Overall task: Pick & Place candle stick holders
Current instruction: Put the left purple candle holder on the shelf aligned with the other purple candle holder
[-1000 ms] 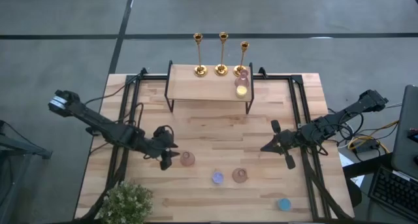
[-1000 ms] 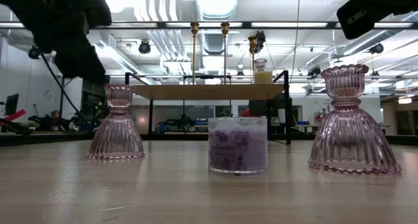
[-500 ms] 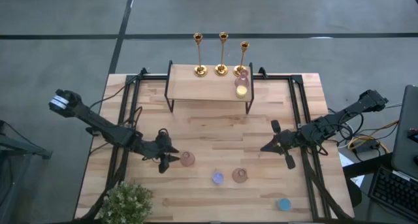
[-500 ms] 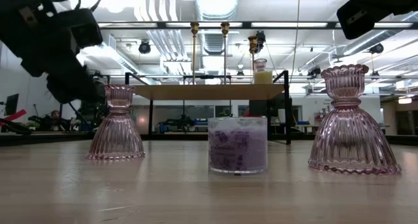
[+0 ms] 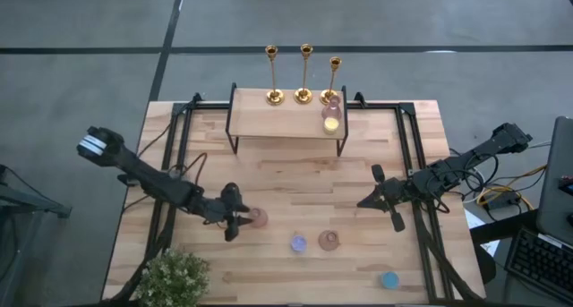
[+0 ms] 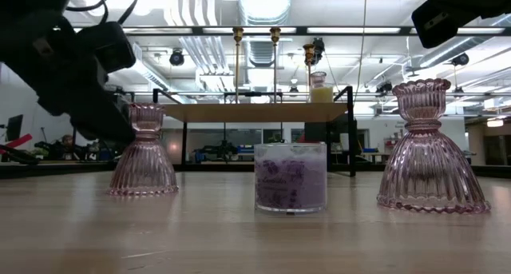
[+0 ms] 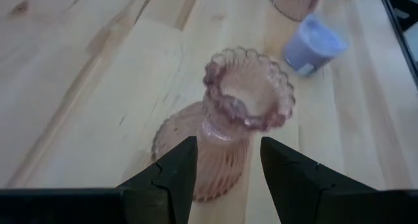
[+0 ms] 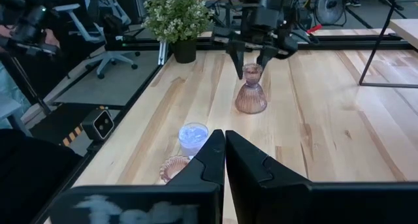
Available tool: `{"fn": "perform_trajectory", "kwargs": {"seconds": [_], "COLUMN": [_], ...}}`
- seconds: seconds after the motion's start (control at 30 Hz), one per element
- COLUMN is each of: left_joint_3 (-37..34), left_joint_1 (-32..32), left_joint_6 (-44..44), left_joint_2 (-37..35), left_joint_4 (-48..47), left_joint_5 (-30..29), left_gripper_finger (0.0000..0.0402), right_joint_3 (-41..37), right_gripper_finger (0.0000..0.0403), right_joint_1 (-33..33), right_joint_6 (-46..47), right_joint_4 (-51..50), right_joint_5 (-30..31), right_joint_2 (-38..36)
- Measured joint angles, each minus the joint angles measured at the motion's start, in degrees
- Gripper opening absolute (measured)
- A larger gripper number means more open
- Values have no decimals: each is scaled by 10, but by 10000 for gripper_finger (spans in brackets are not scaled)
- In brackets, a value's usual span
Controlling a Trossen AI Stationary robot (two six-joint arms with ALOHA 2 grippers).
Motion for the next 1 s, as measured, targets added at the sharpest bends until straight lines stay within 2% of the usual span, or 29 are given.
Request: {"fn": "perform_trajectory", "kwargs": {"seconds": [0.13, 0.5, 0.77, 1.0], "left_joint_3": [18, 88, 128, 135], "left_joint_1": [0, 0, 1, 1], "left_joint_6": [9, -3, 14, 17], "left_joint_2": [41, 129, 170, 184], "left_joint_4": [41, 47, 47, 54], "left_joint_5": [-19, -54, -58, -71], "left_gripper_finger": [172, 172, 172, 172], "right_joint_3": [0, 0, 0, 0], "right_gripper_finger": [8, 8, 8, 8], "right_joint_1": [0, 0, 0, 0], "right_joint_6": [0, 0, 0, 0], "right_joint_4": [0, 0, 0, 0], "right_joint_5": [0, 0, 0, 0], "right_joint_2": [0, 0, 0, 0]}}
